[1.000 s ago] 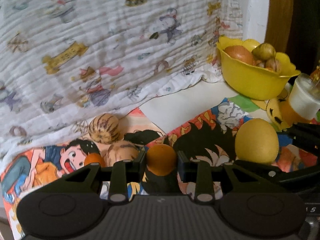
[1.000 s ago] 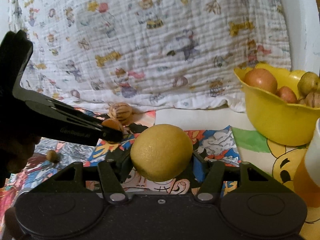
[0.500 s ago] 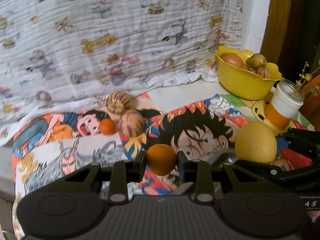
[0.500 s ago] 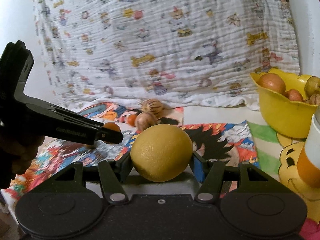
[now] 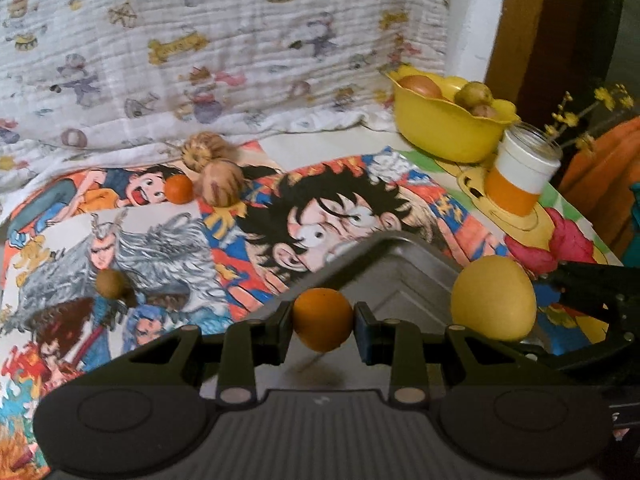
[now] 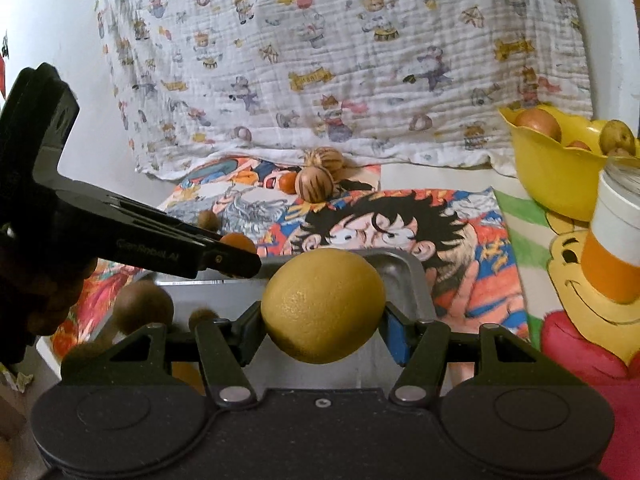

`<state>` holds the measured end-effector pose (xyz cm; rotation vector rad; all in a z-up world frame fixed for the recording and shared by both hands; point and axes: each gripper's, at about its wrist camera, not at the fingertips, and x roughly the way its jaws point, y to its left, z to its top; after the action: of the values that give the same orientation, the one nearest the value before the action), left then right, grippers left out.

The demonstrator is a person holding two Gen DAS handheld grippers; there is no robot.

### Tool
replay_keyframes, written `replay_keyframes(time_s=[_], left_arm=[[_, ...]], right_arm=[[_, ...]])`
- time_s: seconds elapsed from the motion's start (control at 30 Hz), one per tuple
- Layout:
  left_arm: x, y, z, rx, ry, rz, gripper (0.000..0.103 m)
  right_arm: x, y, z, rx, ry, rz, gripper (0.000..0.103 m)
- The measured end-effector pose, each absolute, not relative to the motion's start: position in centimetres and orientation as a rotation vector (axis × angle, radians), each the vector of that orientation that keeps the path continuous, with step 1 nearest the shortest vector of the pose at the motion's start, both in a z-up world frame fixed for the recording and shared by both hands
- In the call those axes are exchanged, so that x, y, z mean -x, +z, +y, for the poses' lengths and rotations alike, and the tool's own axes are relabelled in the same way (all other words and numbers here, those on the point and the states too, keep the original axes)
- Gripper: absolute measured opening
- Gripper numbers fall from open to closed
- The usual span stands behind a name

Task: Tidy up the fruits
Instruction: 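Carry the orange with the left tool while the right tool carries the lemon over the tray, then open the left gripper to drop the orange into the tray while the right releases the lemon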

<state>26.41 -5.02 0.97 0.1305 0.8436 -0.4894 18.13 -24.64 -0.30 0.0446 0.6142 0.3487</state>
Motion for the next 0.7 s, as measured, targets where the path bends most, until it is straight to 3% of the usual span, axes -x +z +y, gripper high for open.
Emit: replay_keyframes(time_s=[0.7], left_arm=[[-24.8,-1.1,-7.1,-0.186,-0.518,0.937,0.036]], right_arm=[[-15.3,-1.9,-25.0,0.02,0.352,0.685,0.062]])
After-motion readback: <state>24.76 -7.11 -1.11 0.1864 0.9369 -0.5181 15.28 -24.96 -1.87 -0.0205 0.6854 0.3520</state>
